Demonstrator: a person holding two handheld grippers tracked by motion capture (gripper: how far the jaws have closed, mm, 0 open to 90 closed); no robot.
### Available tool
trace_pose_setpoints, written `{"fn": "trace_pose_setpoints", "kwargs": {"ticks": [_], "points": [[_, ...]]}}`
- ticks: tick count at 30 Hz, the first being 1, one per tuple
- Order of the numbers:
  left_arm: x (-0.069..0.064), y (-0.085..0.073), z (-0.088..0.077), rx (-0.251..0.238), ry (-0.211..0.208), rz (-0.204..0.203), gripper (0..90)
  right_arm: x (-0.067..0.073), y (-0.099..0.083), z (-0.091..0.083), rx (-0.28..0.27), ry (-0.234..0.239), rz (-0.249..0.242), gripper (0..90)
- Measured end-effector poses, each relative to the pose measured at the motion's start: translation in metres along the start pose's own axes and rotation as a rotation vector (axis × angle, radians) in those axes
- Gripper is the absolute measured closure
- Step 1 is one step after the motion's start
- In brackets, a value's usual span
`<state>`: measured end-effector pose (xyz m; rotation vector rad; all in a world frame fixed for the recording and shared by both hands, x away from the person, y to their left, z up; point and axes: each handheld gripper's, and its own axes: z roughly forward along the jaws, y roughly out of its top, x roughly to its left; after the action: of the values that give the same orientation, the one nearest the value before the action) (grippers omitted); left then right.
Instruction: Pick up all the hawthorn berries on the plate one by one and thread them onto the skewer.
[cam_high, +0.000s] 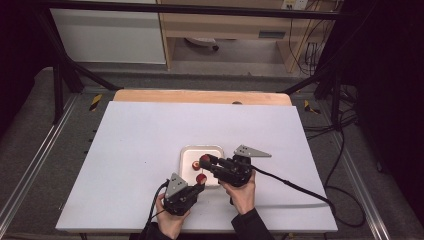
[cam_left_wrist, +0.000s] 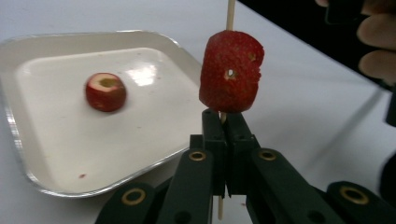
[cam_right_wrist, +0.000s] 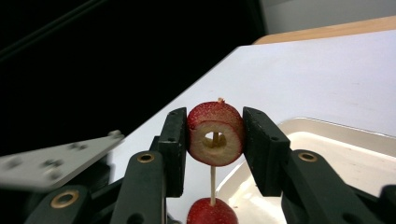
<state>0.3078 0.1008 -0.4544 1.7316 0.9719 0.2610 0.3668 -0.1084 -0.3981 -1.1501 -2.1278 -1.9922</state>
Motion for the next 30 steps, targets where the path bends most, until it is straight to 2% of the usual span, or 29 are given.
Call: {"fn": "trace_pose_setpoints", "kwargs": {"ticks": [2, 5, 7, 8, 10, 11, 12, 14, 15, 16, 20, 25, 26, 27, 28, 29, 30], "points": [[0.001, -0.001, 0.001, -0.002, -0.048, -0.020, 89.1, -0.002, 0.002, -0.002, 0.017, 0.036, -0.021, 62.6], [0.001, -0.001, 0.001, -0.002, -0.086, -0.040, 89.0, -0.003, 0.003, -0.002, 0.038, 0.083, -0.033, 62.6], [0.000, -0.001, 0.000, -0.012, -0.058, -0.030, 89.0, -0.004, 0.003, -0.003, 0.042, 0.089, -0.031, 62.6], [0.001, 0.000, 0.000, -0.016, -0.047, -0.033, 89.1, -0.003, 0.004, -0.003, 0.039, 0.075, -0.025, 62.6], [-0.001, 0.000, -0.002, -0.022, 0.000, -0.013, 89.1, -0.002, 0.004, -0.004, 0.026, 0.043, -0.023, 62.6], [-0.001, 0.000, -0.003, -0.024, 0.001, -0.017, 89.1, -0.002, 0.003, -0.004, 0.024, 0.032, -0.019, 62.7], [-0.002, 0.000, -0.003, -0.028, 0.034, -0.002, 89.1, -0.002, 0.003, -0.004, 0.021, 0.015, -0.019, 62.7], [-0.002, 0.000, -0.003, -0.023, 0.044, 0.000, 89.1, 0.000, 0.001, -0.004, 0.011, -0.014, -0.010, 62.7], [-0.003, 0.000, -0.003, -0.028, 0.072, 0.014, 89.1, 0.001, 0.000, -0.004, 0.006, -0.027, -0.008, 62.7], [-0.003, 0.000, -0.003, -0.023, 0.065, 0.012, 89.1, 0.001, -0.001, -0.003, 0.006, -0.034, -0.009, 62.7], [-0.007, 0.001, -0.001, -0.014, 0.091, 0.040, 89.2, 0.002, -0.001, -0.003, 0.012, -0.036, 0.007, 62.7], [-0.005, 0.002, -0.001, -0.017, 0.058, 0.016, 89.1, 0.002, -0.002, -0.002, 0.024, -0.019, 0.000, 62.8], [-0.005, 0.003, -0.003, -0.027, 0.059, 0.018, 89.1, 0.002, -0.002, -0.003, 0.026, -0.017, -0.003, 62.7], [-0.005, 0.006, -0.006, -0.072, 0.031, 0.002, 89.2, 0.002, -0.002, -0.002, 0.035, -0.009, 0.005, 62.8], [-0.006, 0.012, -0.007, -0.039, 0.067, 0.021, 89.2, 0.001, -0.006, 0.003, 0.096, -0.001, 0.005, 62.7], [-0.006, 0.012, -0.007, -0.053, 0.059, 0.021, 89.2, 0.002, -0.011, 0.005, 0.059, 0.007, 0.017, 62.7], [-0.004, 0.014, -0.009, -0.061, 0.042, -0.001, 89.2, 0.004, -0.008, 0.005, 0.063, 0.001, 0.014, 62.6]]}}
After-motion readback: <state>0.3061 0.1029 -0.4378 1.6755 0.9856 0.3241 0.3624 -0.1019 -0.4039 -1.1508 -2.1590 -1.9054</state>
